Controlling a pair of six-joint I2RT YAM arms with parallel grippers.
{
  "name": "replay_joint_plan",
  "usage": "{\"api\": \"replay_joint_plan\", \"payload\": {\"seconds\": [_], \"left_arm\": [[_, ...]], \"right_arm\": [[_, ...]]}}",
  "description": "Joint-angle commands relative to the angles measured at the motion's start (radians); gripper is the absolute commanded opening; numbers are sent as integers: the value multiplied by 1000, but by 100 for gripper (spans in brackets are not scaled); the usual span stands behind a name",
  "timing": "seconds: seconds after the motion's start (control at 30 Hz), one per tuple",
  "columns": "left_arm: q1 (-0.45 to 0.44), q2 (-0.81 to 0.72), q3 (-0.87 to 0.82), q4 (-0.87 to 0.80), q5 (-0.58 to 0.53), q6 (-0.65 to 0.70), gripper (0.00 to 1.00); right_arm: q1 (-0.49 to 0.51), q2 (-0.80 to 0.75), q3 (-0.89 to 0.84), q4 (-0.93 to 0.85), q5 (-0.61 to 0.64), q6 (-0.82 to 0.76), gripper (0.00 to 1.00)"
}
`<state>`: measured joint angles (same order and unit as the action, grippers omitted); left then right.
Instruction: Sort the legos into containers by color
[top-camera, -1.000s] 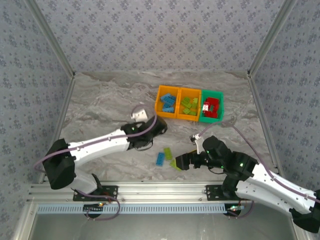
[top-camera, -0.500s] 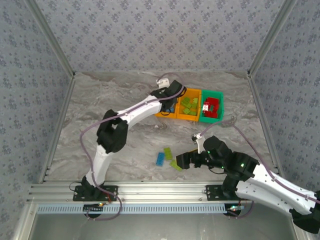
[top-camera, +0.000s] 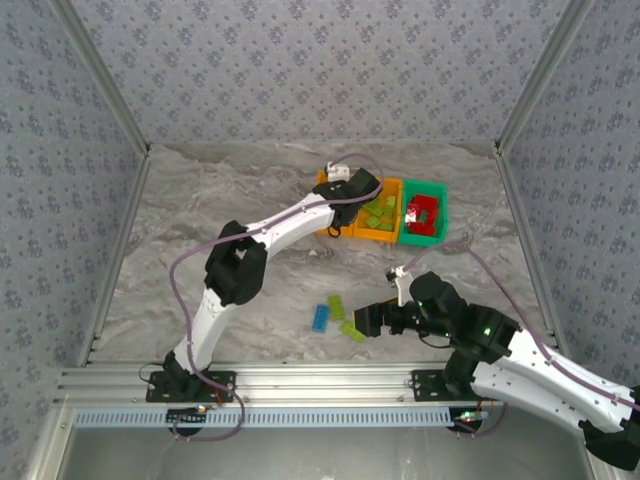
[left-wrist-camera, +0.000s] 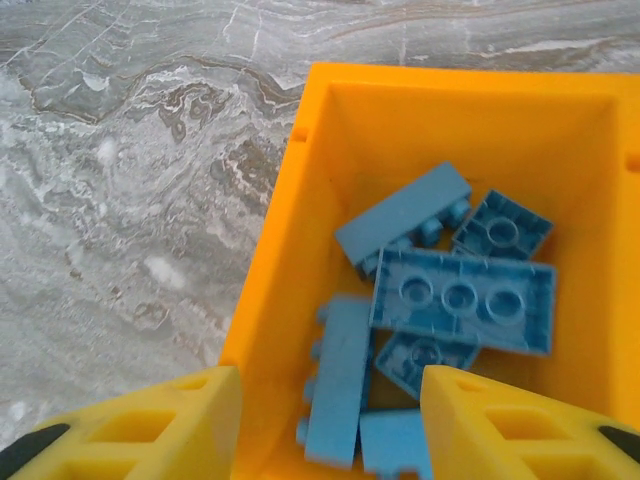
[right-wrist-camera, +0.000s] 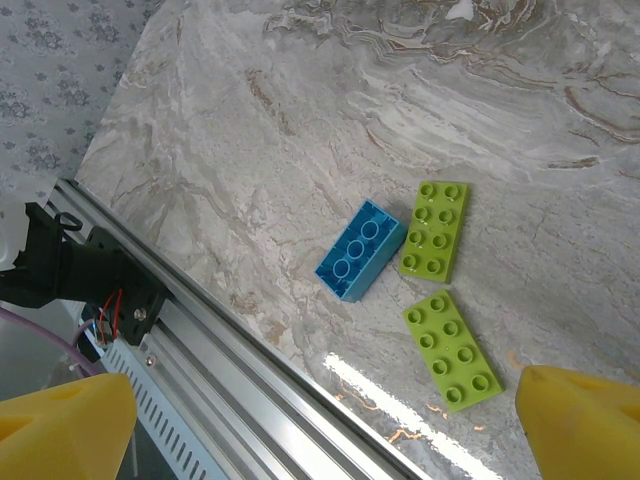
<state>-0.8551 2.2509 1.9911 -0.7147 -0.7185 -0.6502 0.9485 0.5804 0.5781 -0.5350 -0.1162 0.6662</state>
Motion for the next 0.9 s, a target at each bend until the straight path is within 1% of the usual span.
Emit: {"api": "replay_joint_plan", "payload": {"seconds": [0.0, 0.03, 0.17, 0.3, 0.37, 0.47, 0.53, 0.63, 0.73, 0.87], "left_arm": [[-43, -198, -111, -8, 18, -1, 50], [-53, -252, -172, 10, 36, -16, 50], [-101, -517, -500, 124, 133, -101, 51], [-149, -744, -752, 149, 234, -150, 52], [-177, -823, -839, 147, 273, -150, 53], [-205, -901, -954, 169, 379, -148, 57], [-222, -920, -1019, 201, 426, -155, 58], [-265, -897, -1073, 260, 448, -128, 59], [-306, -818, -1054, 269, 490, -95, 60], [-336, -689, -1001, 220, 511, -109, 60]], "right_arm": [[-4, -9, -1, -6, 6, 13, 100], [-4, -10, 1, -12, 7, 15, 100], [-4, -14, -4, -15, 7, 16, 100], [-7, -7, -11, 2, 15, -5, 100], [-12, 3, -9, 15, 14, -18, 100], [-26, 24, -8, 35, 4, -28, 100], [-35, 45, -8, 49, -3, -29, 100], [-40, 70, -8, 69, -17, -27, 100], [-42, 82, -5, 63, -24, -22, 100], [-42, 69, -4, 36, -16, -12, 100]]}}
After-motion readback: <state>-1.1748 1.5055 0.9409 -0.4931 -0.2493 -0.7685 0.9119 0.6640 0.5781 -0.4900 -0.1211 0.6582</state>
